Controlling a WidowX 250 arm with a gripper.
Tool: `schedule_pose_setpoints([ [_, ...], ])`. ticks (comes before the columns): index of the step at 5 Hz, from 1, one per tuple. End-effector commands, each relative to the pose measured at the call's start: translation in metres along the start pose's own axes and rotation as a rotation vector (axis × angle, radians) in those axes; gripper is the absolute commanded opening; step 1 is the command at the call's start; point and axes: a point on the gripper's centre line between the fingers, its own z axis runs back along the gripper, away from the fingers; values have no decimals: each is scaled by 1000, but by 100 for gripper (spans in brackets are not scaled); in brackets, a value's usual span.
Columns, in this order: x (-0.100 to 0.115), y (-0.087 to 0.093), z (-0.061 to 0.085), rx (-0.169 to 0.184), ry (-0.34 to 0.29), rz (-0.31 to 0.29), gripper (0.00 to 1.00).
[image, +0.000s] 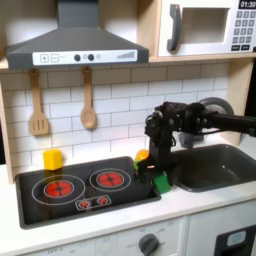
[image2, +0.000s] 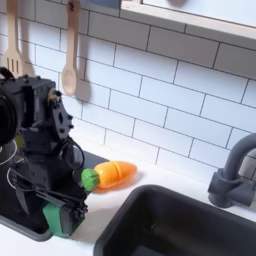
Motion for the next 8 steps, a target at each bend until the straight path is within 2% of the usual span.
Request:
schedule_pose_setpoints([
  [1, -5, -10, -23, 30, 32, -41, 79],
  [2, -5, -12, -20, 45, 5, -41, 0],
  [3, -3, -13, -20, 54, -13, -46, 0],
  [5, -2, -11, -4, 42, -36, -26, 0],
  [7, -7, -14, -10, 21, 17, -26, 0],
  [8, -5, -13, -8, 20, 15, -20, 0],
])
